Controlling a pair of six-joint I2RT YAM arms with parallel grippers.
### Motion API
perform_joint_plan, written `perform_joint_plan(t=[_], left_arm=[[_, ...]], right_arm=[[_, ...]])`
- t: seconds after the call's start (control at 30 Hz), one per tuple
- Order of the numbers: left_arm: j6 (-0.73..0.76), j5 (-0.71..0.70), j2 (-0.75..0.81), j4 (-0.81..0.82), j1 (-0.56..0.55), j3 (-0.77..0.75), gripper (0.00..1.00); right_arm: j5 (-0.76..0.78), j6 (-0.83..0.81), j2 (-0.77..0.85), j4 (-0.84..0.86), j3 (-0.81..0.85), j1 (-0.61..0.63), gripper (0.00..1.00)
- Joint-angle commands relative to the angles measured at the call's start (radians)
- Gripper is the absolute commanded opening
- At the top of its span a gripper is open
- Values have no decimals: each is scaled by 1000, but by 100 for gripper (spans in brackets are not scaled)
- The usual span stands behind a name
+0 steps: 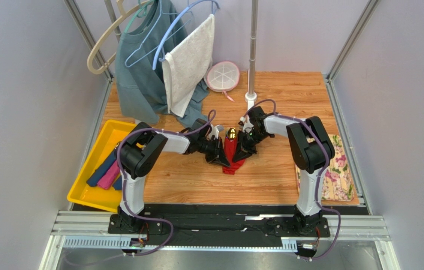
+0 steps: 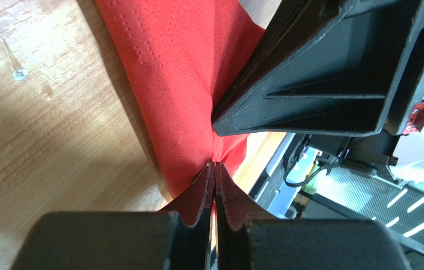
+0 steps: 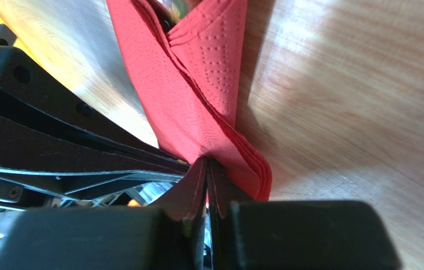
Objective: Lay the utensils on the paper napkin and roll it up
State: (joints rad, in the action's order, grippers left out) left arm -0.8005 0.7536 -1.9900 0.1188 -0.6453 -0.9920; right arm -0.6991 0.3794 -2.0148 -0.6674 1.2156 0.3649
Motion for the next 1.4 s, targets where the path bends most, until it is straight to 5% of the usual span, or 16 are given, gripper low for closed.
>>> perform_joint_plan(t=[0.0, 0.17, 0.5, 1.37], left_arm=[[63, -91, -43, -97, -2, -7, 7], [64, -86, -46, -93, -2, -10, 6], [63, -82, -47, -84, -2, -23, 6], [49, -89, -47, -48, -1, -19, 6]], right_arm=[[101, -63, 16, 8, 24, -15, 14], [99, -62, 83, -24, 85, -47, 21], [142, -57, 62, -40, 179, -50, 52], [372, 0, -99, -14, 190, 57, 40]])
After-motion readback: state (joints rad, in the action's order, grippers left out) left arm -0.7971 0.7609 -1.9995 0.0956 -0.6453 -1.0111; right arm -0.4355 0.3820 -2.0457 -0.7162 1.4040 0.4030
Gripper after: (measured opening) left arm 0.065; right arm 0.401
